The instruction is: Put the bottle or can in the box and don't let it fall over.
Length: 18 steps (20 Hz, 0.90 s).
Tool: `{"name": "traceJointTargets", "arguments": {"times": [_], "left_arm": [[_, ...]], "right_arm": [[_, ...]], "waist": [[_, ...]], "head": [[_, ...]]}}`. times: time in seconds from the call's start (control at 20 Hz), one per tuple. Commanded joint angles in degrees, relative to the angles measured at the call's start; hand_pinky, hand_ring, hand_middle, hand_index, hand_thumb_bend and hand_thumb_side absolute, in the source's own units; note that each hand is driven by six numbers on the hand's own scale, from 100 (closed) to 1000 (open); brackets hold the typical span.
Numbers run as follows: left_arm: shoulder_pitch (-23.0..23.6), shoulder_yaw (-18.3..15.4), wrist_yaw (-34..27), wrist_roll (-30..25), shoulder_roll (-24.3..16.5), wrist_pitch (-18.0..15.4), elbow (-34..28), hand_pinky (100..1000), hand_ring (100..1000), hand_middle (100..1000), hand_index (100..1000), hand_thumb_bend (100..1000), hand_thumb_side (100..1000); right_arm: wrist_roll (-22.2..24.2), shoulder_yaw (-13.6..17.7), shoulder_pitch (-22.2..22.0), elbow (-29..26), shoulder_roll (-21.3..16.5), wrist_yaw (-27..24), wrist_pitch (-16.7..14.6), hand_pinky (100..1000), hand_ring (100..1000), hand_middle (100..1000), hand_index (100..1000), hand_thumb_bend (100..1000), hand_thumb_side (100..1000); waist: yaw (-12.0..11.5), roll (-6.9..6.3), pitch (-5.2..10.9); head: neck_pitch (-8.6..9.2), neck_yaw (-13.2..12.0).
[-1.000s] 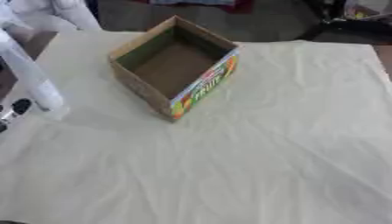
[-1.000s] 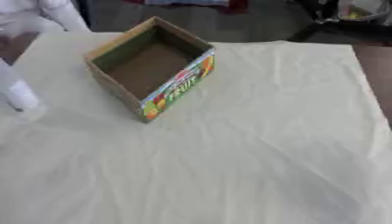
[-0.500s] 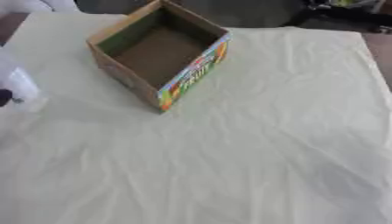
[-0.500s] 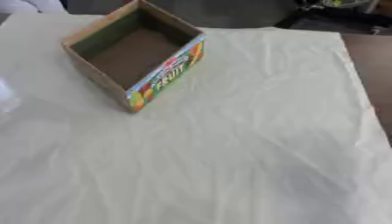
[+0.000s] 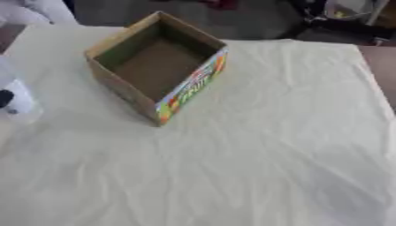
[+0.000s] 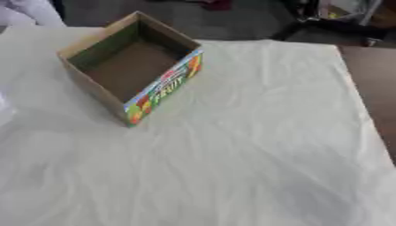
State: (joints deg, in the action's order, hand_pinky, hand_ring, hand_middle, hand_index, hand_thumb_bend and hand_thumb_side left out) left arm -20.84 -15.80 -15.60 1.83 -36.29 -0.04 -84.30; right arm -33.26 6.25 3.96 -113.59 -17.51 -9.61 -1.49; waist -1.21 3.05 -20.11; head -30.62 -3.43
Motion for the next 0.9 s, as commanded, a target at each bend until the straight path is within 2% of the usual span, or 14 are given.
{"name": "traceJointTargets", "arguments": {"times": [0.05,0.2,0.3,0.9], "left_arm": [[-1.58,0.05,1.19,0.80,-2.51,-0.21,0.74,1000,1000,1000,803,827,277],[-2.76,0.36,1.53,0.88,-2.42,-0.46,1.91,1000,1000,1000,799,824,274],[-3.54,0.57,1.97,0.81,-2.27,-0.57,2.25,1000,1000,1000,798,825,274],[-6.34,1.44,2.99,0.00,-1.92,0.09,4.98,1000,1000,1000,793,817,272]], "right_arm": [[0.43,-0.09,-0.07,-1.00,-0.85,0.33,0.25,910,970,1000,918,100,470],[0.51,-0.12,-0.17,-1.00,-0.84,0.31,0.50,911,970,1000,919,100,470],[0.57,-0.15,-0.23,-1.00,-0.76,0.29,0.62,911,970,1000,919,100,470],[0.76,-0.31,-0.53,-1.00,-0.26,0.36,1.05,912,970,1000,919,100,470]], "waist": [[-0.06,-0.24,1.40],[-0.06,-0.28,1.56],[-0.05,-0.22,1.65],[-0.24,0.22,1.79]], "head": [[0.87,-1.13],[1.51,-5.37],[1.96,-6.68],[2.12,-7.89]]}}
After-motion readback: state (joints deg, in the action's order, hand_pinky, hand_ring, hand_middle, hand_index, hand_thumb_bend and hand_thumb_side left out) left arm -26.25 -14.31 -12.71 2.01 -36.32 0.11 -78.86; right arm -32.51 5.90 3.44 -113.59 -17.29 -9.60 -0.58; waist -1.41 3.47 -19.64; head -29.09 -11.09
